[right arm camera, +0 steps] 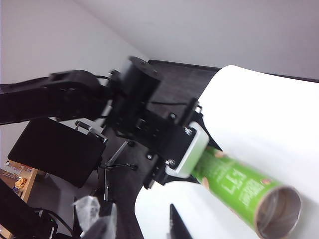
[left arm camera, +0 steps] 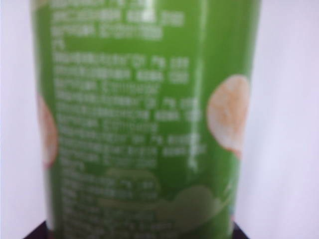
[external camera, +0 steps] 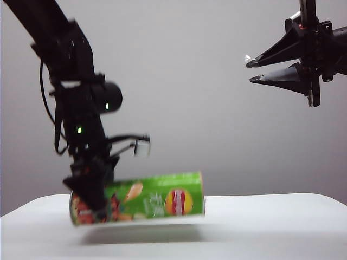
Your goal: Pick up the green tub of chips from the desk, push the transparent container that's holding the chips and has slipped out back in, and finally put the chips back on the desk.
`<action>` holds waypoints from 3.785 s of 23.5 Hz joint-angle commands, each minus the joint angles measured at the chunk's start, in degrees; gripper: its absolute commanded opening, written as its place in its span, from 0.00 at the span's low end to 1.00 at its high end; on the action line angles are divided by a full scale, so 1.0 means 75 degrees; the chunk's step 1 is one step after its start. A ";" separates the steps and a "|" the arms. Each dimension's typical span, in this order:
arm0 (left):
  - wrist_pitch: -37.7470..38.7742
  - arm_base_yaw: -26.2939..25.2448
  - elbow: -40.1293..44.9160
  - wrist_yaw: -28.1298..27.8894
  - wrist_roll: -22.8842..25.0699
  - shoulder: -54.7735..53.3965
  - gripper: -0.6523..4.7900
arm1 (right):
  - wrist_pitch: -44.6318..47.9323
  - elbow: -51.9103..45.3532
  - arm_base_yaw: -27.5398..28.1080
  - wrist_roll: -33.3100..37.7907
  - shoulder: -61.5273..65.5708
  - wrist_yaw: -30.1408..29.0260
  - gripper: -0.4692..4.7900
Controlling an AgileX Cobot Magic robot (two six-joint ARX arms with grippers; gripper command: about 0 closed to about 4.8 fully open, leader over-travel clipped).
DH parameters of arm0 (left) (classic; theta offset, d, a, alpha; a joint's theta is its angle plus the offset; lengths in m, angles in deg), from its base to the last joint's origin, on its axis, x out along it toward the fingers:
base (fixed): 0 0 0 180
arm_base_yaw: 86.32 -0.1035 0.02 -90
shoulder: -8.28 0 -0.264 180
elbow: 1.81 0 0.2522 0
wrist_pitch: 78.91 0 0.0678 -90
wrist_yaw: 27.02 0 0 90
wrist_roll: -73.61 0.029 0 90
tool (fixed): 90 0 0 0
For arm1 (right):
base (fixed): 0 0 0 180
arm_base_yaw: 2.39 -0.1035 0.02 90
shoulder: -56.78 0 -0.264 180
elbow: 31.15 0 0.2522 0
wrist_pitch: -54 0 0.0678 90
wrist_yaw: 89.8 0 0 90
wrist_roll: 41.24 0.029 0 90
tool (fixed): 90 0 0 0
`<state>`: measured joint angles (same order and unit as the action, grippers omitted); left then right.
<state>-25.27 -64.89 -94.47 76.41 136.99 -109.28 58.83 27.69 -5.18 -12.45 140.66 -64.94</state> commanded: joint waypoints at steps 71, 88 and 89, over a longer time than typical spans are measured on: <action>-0.3080 0.0414 0.7787 -0.4497 -0.7484 1.4912 1.00 | -0.3089 -0.3456 -0.0906 -0.1935 -0.9028 0.7224 0.07; -0.5729 0.0414 0.9868 -0.3468 -0.7941 1.4921 0.88 | -0.1451 -0.5030 -0.0481 -0.2256 -0.9751 0.7644 0.07; -0.5890 0.0414 0.9958 -0.3465 -0.7938 1.4921 0.82 | -0.1457 -0.5071 -0.0484 -0.2259 -0.9818 0.7644 0.07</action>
<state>-67.13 -61.70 -20.44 50.03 77.67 2.63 46.96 -10.06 -8.79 -28.75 67.66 -7.48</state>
